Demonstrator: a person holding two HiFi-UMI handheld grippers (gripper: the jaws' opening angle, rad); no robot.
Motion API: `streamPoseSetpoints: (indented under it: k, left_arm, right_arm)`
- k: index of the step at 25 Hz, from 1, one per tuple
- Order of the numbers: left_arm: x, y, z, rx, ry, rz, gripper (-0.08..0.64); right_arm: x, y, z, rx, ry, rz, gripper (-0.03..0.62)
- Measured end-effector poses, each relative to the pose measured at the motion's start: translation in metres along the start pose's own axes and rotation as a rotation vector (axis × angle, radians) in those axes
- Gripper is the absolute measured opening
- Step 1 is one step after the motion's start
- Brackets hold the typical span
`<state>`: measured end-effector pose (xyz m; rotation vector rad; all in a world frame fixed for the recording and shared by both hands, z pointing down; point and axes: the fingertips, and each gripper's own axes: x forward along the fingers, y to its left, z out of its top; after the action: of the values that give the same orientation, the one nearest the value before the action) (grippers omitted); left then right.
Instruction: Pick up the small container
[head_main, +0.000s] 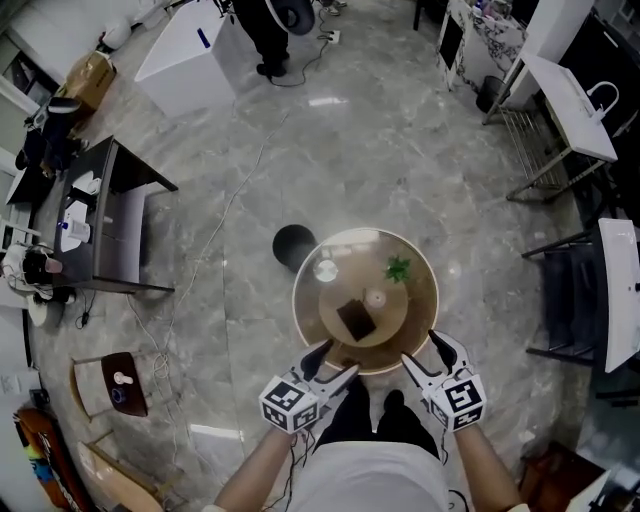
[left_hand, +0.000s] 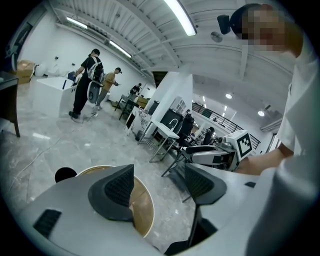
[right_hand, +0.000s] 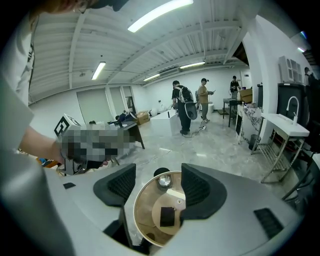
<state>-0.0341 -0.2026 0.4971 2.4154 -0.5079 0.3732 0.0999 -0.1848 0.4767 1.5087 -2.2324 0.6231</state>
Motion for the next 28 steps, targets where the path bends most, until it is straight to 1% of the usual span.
streamPoseSetpoints:
  k: [7,11,16,21,28]
  left_arm:
    - [0.03,0.022,-0.011,-0.048,0.017,0.016,0.324]
    - [0.048,0.03,-0.016,-0.072,0.012,0.036,0.328]
    - [0.075,0.052,-0.028,-0.111,-0.002,0.082,0.328]
    - [0.103,0.072,-0.044,-0.144,-0.01,0.121,0.331]
    - [0.128,0.114,-0.077,-0.187,-0.013,0.184,0.333]
  right_arm:
    - [0.029,-0.02,-0.017,-0.007,0.057,0.029,0.296]
    - [0.045,-0.031,-0.028,-0.014,0.084,0.056,0.295]
    - [0.077,-0.046,-0.048,-0.031,0.122,0.114,0.295]
    - [0.107,-0.063,-0.073,-0.071,0.166,0.178,0.293]
    - [0.151,-0.078,-0.112,-0.098,0.213,0.24,0.293]
